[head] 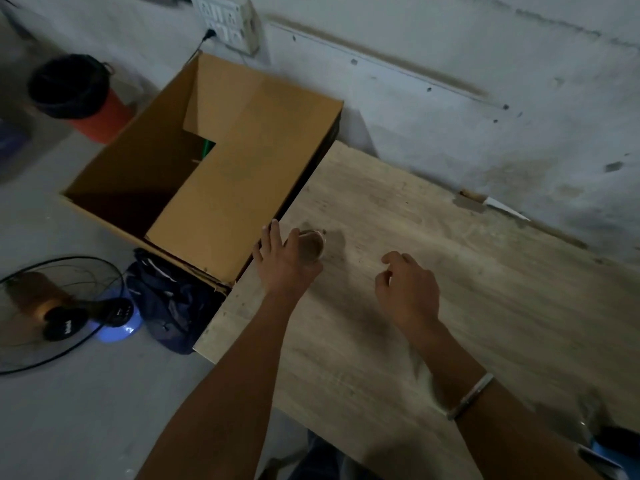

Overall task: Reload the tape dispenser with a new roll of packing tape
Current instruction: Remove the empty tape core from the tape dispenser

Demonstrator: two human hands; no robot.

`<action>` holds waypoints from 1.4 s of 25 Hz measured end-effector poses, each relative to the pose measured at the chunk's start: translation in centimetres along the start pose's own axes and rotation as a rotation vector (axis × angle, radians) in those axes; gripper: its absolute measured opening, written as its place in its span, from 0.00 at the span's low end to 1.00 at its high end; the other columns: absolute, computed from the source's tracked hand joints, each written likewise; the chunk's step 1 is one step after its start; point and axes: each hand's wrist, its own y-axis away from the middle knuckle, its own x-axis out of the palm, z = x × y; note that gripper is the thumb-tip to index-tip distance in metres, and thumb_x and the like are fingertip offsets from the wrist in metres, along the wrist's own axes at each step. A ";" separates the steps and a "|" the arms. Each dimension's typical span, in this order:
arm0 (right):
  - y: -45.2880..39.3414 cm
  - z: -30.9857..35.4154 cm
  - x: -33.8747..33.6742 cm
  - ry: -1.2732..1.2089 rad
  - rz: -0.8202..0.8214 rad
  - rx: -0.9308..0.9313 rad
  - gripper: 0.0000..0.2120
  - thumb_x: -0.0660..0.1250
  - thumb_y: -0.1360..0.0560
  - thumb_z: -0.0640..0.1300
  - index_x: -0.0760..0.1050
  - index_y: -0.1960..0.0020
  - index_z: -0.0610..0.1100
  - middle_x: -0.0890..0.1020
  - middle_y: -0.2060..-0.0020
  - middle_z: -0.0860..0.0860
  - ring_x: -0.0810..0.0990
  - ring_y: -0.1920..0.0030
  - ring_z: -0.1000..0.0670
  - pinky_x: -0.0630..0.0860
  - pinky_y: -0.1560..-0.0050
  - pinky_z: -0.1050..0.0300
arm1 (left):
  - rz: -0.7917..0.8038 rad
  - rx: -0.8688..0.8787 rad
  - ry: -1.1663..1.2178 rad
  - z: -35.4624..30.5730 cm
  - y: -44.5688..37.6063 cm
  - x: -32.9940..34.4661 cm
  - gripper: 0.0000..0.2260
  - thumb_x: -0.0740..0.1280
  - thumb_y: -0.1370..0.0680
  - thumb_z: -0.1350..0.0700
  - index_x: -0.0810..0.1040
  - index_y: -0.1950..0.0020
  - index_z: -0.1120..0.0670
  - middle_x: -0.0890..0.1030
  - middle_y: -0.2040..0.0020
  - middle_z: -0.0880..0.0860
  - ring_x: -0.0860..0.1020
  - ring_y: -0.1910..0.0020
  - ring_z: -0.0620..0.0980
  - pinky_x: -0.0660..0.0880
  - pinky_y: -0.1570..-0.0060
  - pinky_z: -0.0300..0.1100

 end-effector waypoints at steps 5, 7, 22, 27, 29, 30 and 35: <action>-0.6 1.0 0.8 0.015 0.005 -0.015 0.14 0.62 0.23 0.43 0.76 0.38 0.46 0.80 0.48 0.49 0.81 0.54 0.47 0.72 0.49 0.52 | 0.031 0.000 -0.001 0.8 -0.5 0.3 0.36 0.70 0.34 0.35 0.68 0.30 0.48 0.59 0.22 0.59 0.55 0.23 0.61 0.55 0.28 0.63; -0.7 1.3 1.1 0.025 0.012 -0.024 0.16 0.62 0.23 0.44 0.75 0.37 0.45 0.79 0.46 0.49 0.80 0.51 0.47 0.72 0.48 0.52 | 0.034 0.005 0.014 0.8 -0.4 0.2 0.37 0.69 0.34 0.35 0.67 0.29 0.48 0.59 0.22 0.59 0.54 0.23 0.61 0.55 0.28 0.63; 2.3 -1.8 0.7 0.195 0.049 -0.078 0.44 0.55 0.24 0.65 0.40 0.20 0.45 0.39 0.20 0.46 0.37 0.21 0.43 0.41 0.23 0.37 | 0.092 0.330 -0.078 -2.5 3.1 -1.3 0.44 0.50 0.25 0.30 0.45 0.20 0.58 0.48 0.20 0.58 0.45 0.21 0.56 0.47 0.23 0.56; 4.7 -6.4 -0.8 0.210 0.042 -0.001 0.44 0.55 0.24 0.67 0.41 0.20 0.44 0.40 0.20 0.45 0.37 0.21 0.43 0.40 0.23 0.36 | 0.102 0.468 -0.105 -7.1 6.1 -0.4 0.44 0.51 0.25 0.30 0.48 0.20 0.60 0.51 0.20 0.59 0.47 0.21 0.57 0.48 0.24 0.57; 6.1 -8.7 -1.5 0.215 0.031 0.028 0.44 0.53 0.24 0.67 0.40 0.20 0.45 0.39 0.20 0.45 0.36 0.21 0.43 0.39 0.23 0.37 | 0.123 0.508 -0.117 -9.2 7.5 -0.1 0.44 0.48 0.25 0.30 0.48 0.20 0.60 0.51 0.20 0.59 0.46 0.21 0.56 0.47 0.23 0.57; 6.8 -10.0 -2.0 0.214 0.022 0.047 0.44 0.52 0.24 0.68 0.39 0.20 0.45 0.39 0.20 0.45 0.36 0.21 0.43 0.39 0.24 0.37 | 0.130 0.530 -0.110 -10.3 8.3 0.0 0.44 0.48 0.25 0.30 0.48 0.20 0.59 0.51 0.20 0.59 0.46 0.21 0.56 0.47 0.23 0.56; 10.8 -16.0 -4.0 0.210 0.016 0.171 0.43 0.51 0.24 0.67 0.39 0.20 0.45 0.40 0.20 0.45 0.38 0.21 0.43 0.38 0.24 0.37 | 0.213 0.617 -0.094 -16.3 12.6 1.1 0.40 0.49 0.23 0.32 0.47 0.20 0.58 0.46 0.20 0.56 0.43 0.21 0.54 0.45 0.23 0.53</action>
